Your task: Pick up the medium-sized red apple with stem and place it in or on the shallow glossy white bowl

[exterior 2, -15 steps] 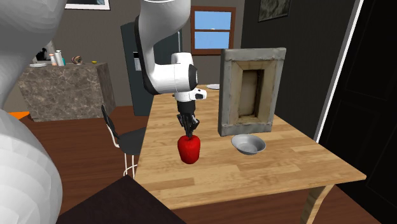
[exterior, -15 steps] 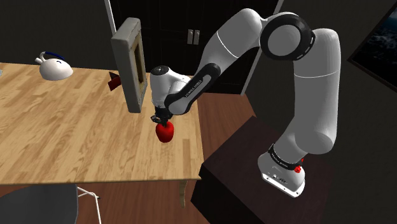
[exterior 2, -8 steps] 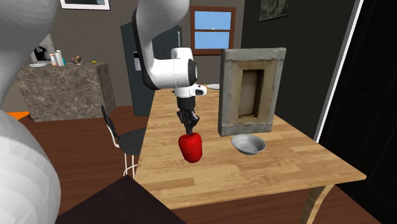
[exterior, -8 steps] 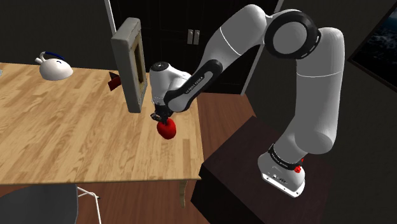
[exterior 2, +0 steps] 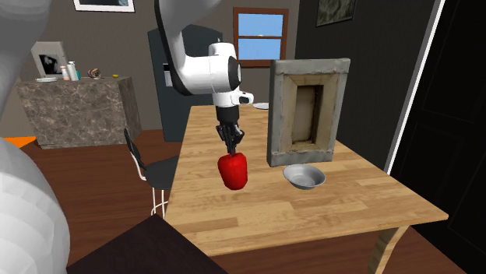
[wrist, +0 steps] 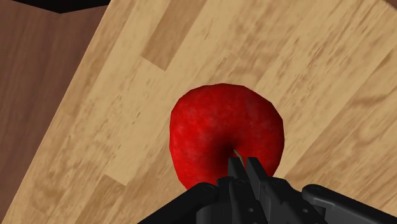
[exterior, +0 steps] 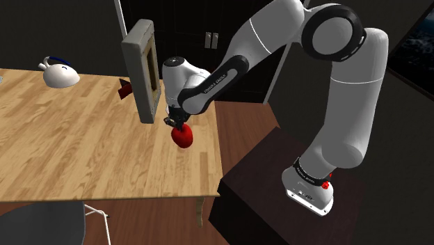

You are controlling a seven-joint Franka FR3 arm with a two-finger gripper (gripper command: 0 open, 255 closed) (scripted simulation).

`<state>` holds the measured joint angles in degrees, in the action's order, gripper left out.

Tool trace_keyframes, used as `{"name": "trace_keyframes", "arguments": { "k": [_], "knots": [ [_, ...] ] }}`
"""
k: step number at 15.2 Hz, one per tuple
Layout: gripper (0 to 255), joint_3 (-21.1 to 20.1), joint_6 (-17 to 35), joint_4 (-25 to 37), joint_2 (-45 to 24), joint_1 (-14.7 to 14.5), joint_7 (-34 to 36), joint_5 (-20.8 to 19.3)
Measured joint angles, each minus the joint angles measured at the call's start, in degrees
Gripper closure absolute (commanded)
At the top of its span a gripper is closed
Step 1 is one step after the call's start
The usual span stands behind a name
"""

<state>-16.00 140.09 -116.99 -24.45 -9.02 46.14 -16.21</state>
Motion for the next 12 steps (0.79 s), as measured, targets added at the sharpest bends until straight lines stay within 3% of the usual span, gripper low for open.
{"name": "trace_keyframes", "arguments": {
  "k": [12],
  "knots": [
    [255,-1.8,-6.9,0.9,6.4,1.2,-2.6,3.5]
  ]
}}
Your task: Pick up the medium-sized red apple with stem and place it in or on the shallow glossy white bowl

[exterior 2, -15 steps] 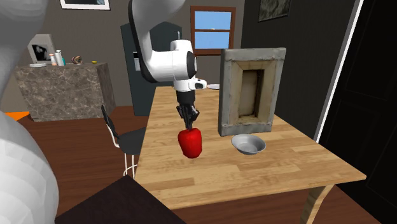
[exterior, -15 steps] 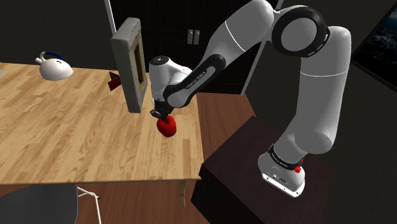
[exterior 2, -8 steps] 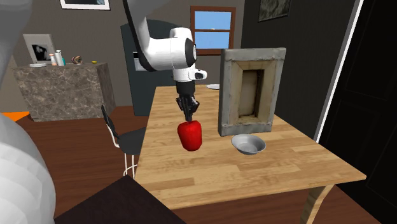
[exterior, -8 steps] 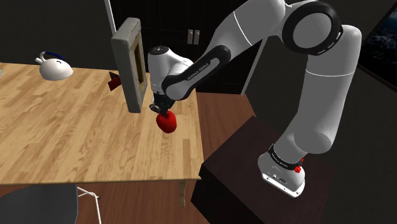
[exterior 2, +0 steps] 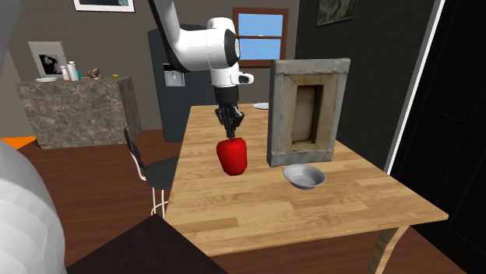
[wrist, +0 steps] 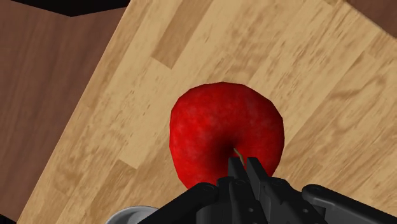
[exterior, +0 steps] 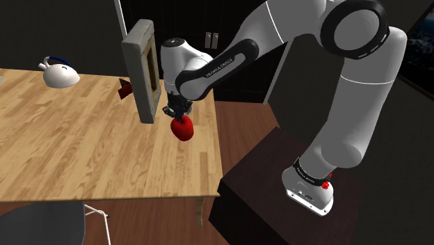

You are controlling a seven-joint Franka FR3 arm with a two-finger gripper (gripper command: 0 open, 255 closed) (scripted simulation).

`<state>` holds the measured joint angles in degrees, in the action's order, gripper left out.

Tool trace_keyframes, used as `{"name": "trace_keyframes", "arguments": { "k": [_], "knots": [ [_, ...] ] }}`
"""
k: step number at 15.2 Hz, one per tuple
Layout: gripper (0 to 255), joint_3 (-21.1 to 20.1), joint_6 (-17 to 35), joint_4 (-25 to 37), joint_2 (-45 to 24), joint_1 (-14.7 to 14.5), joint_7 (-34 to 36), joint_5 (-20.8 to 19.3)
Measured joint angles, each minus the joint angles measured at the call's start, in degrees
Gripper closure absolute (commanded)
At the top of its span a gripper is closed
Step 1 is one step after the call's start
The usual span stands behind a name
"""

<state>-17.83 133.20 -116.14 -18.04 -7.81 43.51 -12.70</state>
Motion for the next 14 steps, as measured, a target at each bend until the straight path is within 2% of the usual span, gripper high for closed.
{"name": "trace_keyframes", "arguments": {
  "k": [7,14],
  "knots": [
    [255,1.8,-5.5,10.2,-4.2,3.3,-6.6,0.4],
    [255,3.8,-13.0,25.9,-11.9,6.4,-13.9,0.5]
  ]
}}
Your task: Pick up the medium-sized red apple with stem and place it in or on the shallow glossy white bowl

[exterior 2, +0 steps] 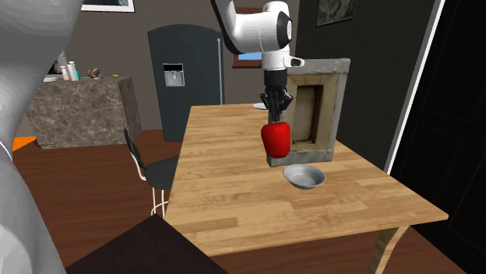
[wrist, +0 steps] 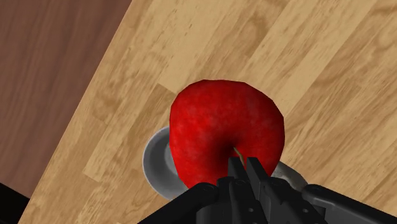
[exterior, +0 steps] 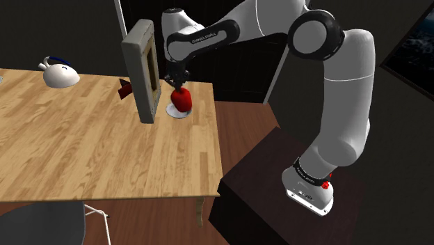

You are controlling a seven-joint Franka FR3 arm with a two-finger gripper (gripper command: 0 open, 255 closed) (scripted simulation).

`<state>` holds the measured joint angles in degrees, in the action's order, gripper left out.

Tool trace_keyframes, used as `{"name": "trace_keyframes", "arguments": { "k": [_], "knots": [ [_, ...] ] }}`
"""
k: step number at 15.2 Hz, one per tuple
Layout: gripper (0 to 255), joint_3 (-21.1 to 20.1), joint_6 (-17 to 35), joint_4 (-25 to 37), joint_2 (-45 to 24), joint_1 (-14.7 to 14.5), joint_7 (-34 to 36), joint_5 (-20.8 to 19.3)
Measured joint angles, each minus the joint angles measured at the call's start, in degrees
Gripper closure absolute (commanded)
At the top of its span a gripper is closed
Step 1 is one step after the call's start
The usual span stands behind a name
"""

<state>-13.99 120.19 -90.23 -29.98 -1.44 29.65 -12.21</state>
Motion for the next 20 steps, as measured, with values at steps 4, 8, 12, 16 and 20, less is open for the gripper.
{"name": "trace_keyframes", "arguments": {
  "k": [4,8,12,16,20],
  "knots": [
    [255,1.0,-5.5,11.4,-5.6,1.2,-3.8,0.0],
    [255,2.0,-13.1,28.0,-14.3,1.6,-7.8,-0.1],
    [255,3.2,-22.6,50.4,-26.7,0.5,-11.3,-0.3],
    [255,3.2,-20.2,47.9,-26.8,0.8,-11.2,-0.4],
    [255,3.2,-16.8,44.2,-26.5,1.3,-10.8,-0.5]
  ]
}}
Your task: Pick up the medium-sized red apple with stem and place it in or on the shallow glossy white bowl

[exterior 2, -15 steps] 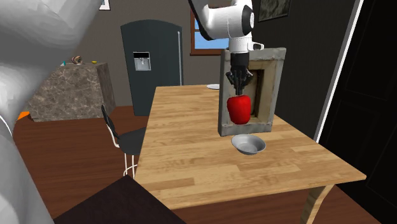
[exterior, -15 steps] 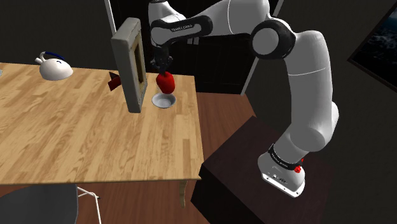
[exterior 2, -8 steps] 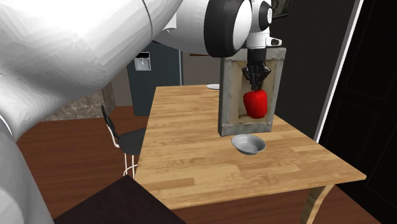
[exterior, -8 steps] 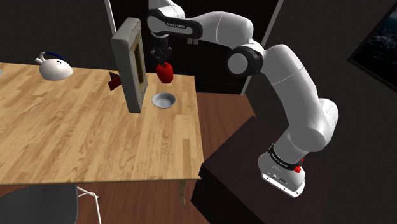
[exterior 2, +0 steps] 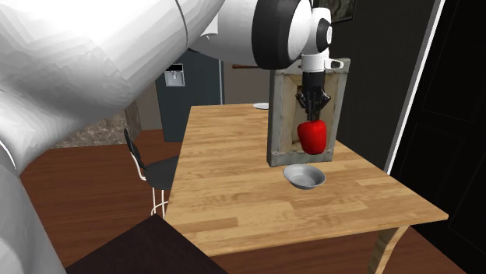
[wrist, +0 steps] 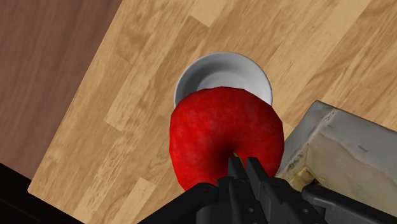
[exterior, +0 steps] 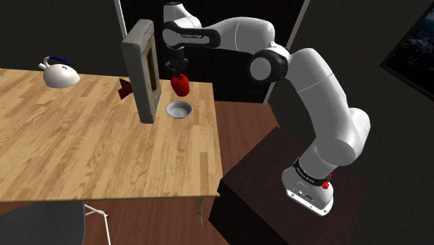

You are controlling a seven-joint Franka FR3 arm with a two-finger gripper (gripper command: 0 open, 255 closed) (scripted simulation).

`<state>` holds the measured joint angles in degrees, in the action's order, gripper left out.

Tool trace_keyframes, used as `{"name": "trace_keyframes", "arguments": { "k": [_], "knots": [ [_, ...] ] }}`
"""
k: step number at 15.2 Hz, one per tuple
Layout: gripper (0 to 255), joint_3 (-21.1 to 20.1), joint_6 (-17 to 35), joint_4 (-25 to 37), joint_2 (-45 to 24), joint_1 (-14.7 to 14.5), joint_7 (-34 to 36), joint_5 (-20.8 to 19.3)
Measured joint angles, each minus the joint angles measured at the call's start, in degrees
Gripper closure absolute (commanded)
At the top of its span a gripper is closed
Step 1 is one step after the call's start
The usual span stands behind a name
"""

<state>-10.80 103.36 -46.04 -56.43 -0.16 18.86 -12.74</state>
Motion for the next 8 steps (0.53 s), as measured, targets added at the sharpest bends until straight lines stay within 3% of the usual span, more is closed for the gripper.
{"name": "trace_keyframes", "arguments": {
  "k": [8],
  "knots": [
    [255,0.1,5.4,-4.5,-0.9,0.5,0.6,-0.3]
  ]
}}
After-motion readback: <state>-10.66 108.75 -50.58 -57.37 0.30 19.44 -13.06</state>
